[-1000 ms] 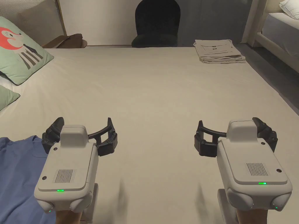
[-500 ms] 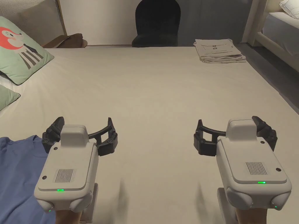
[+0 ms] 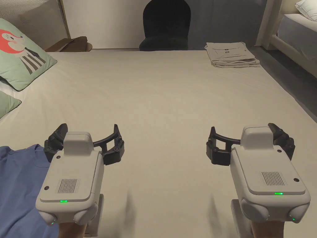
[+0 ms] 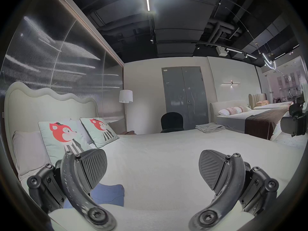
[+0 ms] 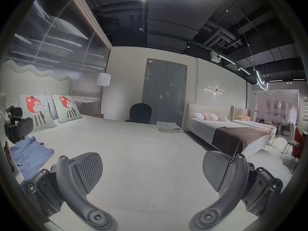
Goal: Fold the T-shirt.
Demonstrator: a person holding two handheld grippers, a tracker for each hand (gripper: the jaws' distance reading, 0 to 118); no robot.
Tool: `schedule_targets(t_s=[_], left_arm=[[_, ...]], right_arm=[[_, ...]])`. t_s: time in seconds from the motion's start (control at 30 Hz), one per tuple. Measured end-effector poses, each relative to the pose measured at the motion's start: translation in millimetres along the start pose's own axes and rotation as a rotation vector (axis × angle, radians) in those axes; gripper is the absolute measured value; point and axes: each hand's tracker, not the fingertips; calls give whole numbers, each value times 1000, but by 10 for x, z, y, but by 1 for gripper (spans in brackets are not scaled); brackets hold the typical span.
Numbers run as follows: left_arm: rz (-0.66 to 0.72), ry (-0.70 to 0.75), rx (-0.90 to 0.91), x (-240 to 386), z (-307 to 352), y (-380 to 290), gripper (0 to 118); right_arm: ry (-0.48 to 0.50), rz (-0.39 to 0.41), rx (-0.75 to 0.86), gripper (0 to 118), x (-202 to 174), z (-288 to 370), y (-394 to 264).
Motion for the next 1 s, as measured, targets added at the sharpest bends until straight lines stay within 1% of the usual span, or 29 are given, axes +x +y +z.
schedule_targets(t_s=[0.13, 0.17, 0.2, 0.23, 0.27, 0.3, 0.33, 0.37, 0.4, 0.43, 0.47, 0.57, 0.67, 0.8, 0.9, 1.0], left_arm=[[4, -13, -3, 7, 8, 9, 108], [7, -15, -5, 10, 13, 13, 107], [15, -20, -6, 14, 20, 18, 107], [23, -29, -7, 19, 29, 25, 106], [31, -39, -8, 24, 39, 32, 102], [41, -61, -3, 30, 54, 38, 83], [41, -70, -1, 38, 65, 40, 63], [31, -67, -2, 57, 69, 48, 39], [16, -64, -5, 81, 64, 53, 9], [-1, -53, -8, 101, 55, 54, 0], [-3, -49, -7, 110, 54, 56, 0], [19, -70, -3, 86, 36, 24, 0], [15, -65, -7, 87, 26, 10, 0], [16, -57, -8, 58, 37, 1, 0], [19, -42, -11, -10, 48, -4, 0], [22, -6, -19, -163, 79, -1, 0]], right_arm=[[-5, 2, -4, 116, 6, -1, 4], [-4, 1, -5, 112, 8, 0, 6], [0, 0, -9, 112, 9, 0, 6], [1, -1, -13, 108, 9, 2, 7], [1, -4, -14, 99, 8, 9, 9], [3, -6, -11, 70, 6, 19, 10], [-6, -3, -13, 43, -3, 21, 11], [-23, 6, -16, 23, -14, 16, 8], [-17, 7, -17, 12, -11, 4, 4], [-16, 6, -20, 4, -6, 1, 2], [-16, 2, -23, 0, -5, -4, -4], [-7, -14, -25, 0, -5, 36, -6], [-10, 0, -14, 0, -31, 52, 5], [4, -3, -12, 0, -52, 35, 23], [27, -2, -13, 0, -121, 14, 45], [74, 3, -9, 0, -271, -31, 62]])
